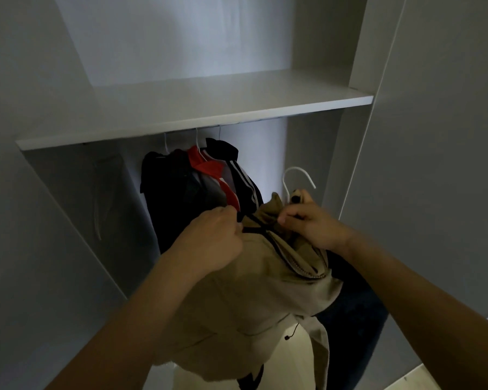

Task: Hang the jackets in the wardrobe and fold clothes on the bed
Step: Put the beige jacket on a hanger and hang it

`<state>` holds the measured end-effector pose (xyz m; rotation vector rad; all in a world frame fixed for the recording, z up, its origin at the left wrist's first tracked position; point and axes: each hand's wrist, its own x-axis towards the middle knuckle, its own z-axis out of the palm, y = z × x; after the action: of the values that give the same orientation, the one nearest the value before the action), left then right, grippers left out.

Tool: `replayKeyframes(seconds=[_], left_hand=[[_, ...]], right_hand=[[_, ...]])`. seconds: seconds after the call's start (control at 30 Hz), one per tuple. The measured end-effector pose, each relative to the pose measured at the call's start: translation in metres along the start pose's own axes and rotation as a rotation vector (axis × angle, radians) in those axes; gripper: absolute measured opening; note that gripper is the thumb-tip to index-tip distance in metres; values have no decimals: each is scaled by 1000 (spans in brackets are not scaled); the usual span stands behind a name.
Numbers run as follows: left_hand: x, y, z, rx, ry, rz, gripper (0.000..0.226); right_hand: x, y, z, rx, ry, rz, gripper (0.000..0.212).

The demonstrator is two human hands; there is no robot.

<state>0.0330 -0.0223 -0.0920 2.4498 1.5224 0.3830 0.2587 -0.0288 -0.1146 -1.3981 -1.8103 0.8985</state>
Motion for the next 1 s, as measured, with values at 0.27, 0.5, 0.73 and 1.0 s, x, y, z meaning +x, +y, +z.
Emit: replayKeyframes(seconds=[0.27, 0.5, 0.73, 1.0], left_hand=[[-8, 6, 31, -415, -46, 47, 12], [-19, 1, 9, -57, 64, 85, 7], [-37, 23, 70, 136, 483, 445, 40], [-19, 40, 76, 155, 462, 425, 22]], right_hand=[[-2, -11, -3, -143, -55, -20, 27], [0, -20, 5, -32, -27, 57, 23], [12, -52, -11, 336, -112, 133, 31], [10, -50, -12, 15, 32, 122, 35]])
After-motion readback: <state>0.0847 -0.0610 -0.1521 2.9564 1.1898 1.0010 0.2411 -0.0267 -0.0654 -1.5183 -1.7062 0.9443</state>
